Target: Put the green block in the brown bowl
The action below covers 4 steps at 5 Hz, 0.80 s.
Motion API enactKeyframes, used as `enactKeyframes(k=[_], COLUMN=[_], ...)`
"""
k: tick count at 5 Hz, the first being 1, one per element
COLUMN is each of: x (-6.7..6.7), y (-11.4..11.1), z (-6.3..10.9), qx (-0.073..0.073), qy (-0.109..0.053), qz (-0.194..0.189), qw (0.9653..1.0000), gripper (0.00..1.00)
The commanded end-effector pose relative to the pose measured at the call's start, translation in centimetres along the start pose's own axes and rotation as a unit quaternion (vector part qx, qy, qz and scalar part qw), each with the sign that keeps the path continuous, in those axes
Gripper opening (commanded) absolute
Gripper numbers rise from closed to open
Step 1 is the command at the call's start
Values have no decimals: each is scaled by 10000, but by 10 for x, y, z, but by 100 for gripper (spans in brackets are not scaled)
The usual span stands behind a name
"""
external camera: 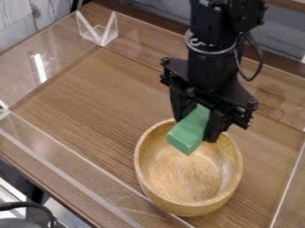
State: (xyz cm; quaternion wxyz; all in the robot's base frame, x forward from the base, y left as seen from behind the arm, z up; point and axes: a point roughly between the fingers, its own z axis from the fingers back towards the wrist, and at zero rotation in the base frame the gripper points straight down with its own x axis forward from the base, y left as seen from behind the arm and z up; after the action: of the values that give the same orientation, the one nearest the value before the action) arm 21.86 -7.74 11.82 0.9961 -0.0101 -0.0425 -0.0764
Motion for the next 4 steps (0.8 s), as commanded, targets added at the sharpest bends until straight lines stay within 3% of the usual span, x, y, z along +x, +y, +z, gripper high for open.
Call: enactKeyframes(k=[1, 4], x=[3, -1], y=[-1, -1], z=[11, 10], qx=[-32, -53], qy=[-261, -258], qz=[69, 157], qw=[9996, 9995], gripper=[0, 0])
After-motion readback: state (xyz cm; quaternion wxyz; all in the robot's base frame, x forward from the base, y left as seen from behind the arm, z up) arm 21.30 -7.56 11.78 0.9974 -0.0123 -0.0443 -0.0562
